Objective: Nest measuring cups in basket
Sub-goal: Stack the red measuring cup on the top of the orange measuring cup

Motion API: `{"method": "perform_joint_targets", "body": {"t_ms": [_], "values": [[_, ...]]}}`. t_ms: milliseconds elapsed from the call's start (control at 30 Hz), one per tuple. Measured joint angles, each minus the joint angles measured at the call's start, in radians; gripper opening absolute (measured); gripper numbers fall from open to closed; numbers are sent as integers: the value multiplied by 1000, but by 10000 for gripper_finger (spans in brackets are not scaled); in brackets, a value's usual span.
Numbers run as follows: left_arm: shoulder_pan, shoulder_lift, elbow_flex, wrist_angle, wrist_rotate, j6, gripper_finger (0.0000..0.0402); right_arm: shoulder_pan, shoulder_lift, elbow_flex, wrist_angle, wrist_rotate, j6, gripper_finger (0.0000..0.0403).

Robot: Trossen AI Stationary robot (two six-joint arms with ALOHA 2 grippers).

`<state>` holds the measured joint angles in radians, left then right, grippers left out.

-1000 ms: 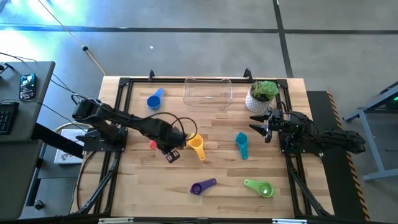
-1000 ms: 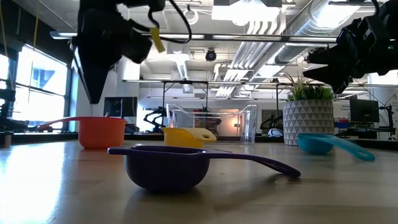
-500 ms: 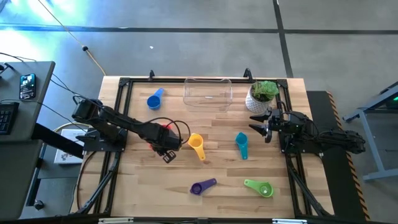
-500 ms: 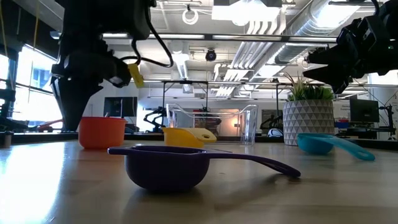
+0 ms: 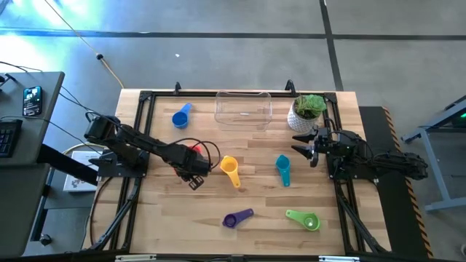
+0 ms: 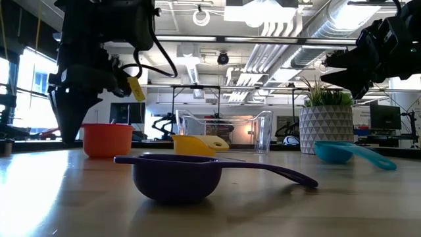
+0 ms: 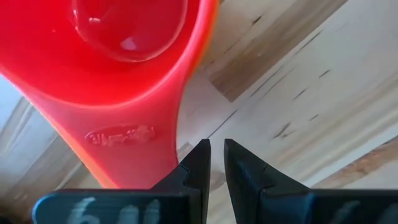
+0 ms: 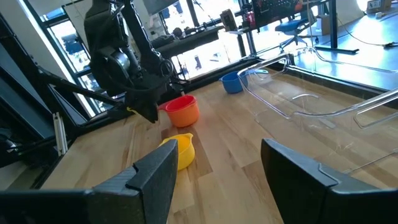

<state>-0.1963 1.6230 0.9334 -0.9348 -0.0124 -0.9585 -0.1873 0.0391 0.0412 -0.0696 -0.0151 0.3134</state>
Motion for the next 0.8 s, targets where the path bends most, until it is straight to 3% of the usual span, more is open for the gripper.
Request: {"method": "perform_joint_targets", "body": {"t_ms": [267,533,800], "values": [[2,0,-4,-36,-30,0,35,0,0,0,0,0,0,222],[5,-2,-1,-37,33,0,35,0,0,0,0,0,0,222],[-9,-112,87,-37,29,-33,35,0,0,0,0,0,0,222]]}}
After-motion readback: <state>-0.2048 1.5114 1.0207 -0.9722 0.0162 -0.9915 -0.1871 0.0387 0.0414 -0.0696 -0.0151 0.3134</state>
